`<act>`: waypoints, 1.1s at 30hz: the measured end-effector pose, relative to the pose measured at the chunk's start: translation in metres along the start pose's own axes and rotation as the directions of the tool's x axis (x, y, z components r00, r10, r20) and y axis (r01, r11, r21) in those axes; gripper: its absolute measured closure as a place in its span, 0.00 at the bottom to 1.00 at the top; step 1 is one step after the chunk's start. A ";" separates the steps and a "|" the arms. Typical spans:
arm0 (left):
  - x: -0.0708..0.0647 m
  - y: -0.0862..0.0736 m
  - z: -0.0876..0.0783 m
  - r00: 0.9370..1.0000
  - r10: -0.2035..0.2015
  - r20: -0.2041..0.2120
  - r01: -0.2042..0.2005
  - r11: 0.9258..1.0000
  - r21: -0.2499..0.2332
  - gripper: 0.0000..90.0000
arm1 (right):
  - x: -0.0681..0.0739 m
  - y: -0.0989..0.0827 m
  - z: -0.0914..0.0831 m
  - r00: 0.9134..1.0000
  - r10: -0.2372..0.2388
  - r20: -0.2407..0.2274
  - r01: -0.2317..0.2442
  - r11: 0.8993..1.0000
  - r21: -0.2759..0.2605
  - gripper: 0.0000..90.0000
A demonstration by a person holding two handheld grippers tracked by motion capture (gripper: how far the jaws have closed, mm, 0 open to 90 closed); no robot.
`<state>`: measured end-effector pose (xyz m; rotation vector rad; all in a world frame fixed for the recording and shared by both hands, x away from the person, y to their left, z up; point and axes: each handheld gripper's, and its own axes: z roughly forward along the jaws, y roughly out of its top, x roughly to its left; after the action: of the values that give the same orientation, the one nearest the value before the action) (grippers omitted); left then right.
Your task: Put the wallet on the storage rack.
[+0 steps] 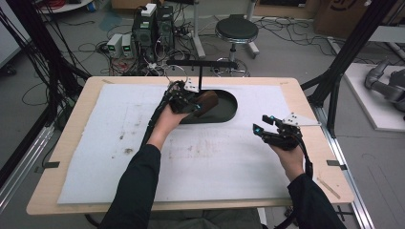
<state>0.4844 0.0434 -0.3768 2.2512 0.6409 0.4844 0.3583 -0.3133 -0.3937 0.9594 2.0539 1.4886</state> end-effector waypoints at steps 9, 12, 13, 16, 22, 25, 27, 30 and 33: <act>0.006 -0.002 0.011 0.999 -0.046 0.021 0.047 0.999 -0.025 0.75 | -0.001 0.000 0.000 1.000 0.009 -0.004 -0.009 1.000 0.003 0.44; 0.007 -0.002 0.014 0.998 -0.067 0.019 0.068 0.997 -0.040 0.74 | -0.001 0.000 0.000 1.000 0.003 -0.004 -0.003 1.000 0.001 0.44; 0.007 -0.002 0.015 0.998 -0.066 0.017 0.067 0.997 -0.040 0.74 | -0.001 0.000 0.000 1.000 0.004 -0.005 -0.004 1.000 0.002 0.44; 0.006 0.000 0.018 0.998 -0.057 0.018 0.058 0.997 -0.044 0.73 | -0.001 0.000 0.000 1.000 0.007 -0.004 -0.007 1.000 0.002 0.44; 0.004 0.003 0.022 0.998 -0.058 -0.012 0.058 0.998 -0.037 0.70 | -0.002 0.000 0.000 1.000 0.008 -0.004 -0.008 1.000 0.001 0.44; 0.006 0.001 0.024 0.997 -0.072 -0.026 0.072 0.997 -0.019 0.66 | -0.002 0.000 0.000 1.000 0.009 -0.005 -0.009 1.000 0.000 0.44; 0.007 -0.001 0.024 0.996 -0.082 -0.042 0.082 0.997 -0.001 0.61 | -0.001 0.000 0.000 1.000 0.010 -0.006 -0.010 1.000 0.000 0.44; 0.009 -0.002 0.023 0.990 -0.111 -0.083 0.112 0.994 -0.001 0.50 | -0.001 0.000 0.000 1.000 0.012 -0.006 -0.012 1.000 0.000 0.44; 0.010 -0.001 0.017 0.986 -0.105 -0.133 0.107 0.994 0.004 0.41 | -0.002 0.000 -0.001 1.000 0.012 -0.006 -0.012 1.000 -0.002 0.44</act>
<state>0.5008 0.0409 -0.3873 2.1954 0.8288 0.5814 0.3591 -0.3152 -0.3940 0.9692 2.0544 1.5012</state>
